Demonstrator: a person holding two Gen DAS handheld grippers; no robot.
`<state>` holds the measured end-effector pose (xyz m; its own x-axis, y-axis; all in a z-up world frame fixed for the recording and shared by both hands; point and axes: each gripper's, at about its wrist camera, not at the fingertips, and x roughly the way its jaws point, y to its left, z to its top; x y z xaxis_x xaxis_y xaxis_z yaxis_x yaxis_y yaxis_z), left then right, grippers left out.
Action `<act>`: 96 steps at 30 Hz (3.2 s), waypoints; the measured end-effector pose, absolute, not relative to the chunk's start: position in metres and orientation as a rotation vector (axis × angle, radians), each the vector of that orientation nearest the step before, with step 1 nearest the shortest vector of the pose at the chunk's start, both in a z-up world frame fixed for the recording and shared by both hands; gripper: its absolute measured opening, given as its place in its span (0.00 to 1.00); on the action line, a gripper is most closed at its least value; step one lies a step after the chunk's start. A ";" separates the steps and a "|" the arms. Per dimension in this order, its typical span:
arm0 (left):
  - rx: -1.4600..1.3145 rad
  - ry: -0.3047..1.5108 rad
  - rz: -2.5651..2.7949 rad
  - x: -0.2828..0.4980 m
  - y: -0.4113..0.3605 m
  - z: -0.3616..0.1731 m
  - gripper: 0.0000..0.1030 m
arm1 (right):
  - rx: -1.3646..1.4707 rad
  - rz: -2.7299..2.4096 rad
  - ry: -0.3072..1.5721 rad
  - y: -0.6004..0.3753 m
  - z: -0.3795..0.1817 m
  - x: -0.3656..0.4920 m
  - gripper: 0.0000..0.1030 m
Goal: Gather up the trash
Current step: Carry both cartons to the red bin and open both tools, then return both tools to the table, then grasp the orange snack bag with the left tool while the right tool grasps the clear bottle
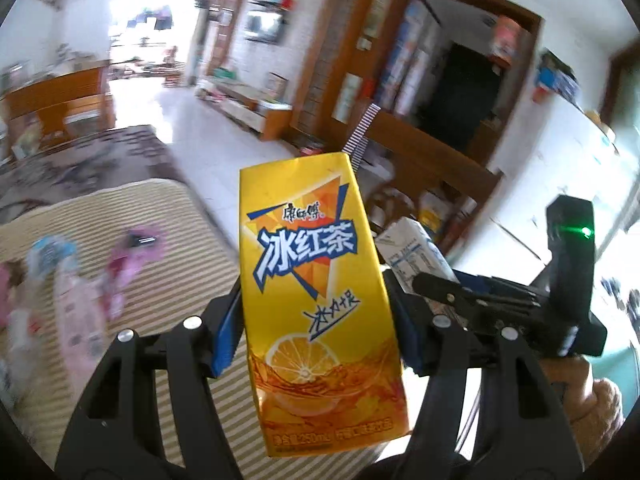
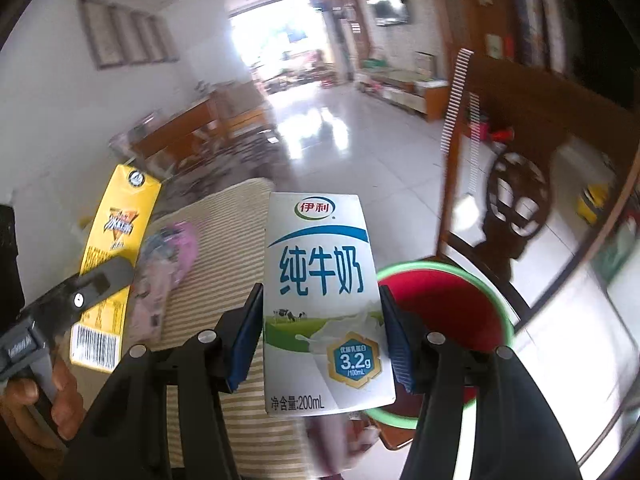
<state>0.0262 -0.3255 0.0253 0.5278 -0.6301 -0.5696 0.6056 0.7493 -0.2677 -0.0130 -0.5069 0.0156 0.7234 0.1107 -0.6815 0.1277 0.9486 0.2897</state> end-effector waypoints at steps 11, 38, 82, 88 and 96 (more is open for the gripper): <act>0.055 0.812 -0.867 0.055 -0.413 -0.014 0.61 | 0.420 -0.162 0.834 -0.564 -0.031 -0.015 0.53; -0.146 0.751 -0.348 0.014 -0.181 -0.006 0.92 | 0.350 0.047 0.678 -0.447 0.060 -0.004 0.83; -0.558 0.838 0.029 0.043 0.054 -0.043 0.55 | 0.275 0.259 0.827 -0.324 0.026 0.015 0.83; -0.538 0.716 -0.004 -0.001 0.050 -0.025 0.55 | 0.217 0.226 0.866 -0.314 0.021 0.019 0.83; -0.506 0.581 -0.013 -0.018 0.057 -0.007 0.55 | 0.197 0.306 0.910 -0.271 0.016 0.039 0.83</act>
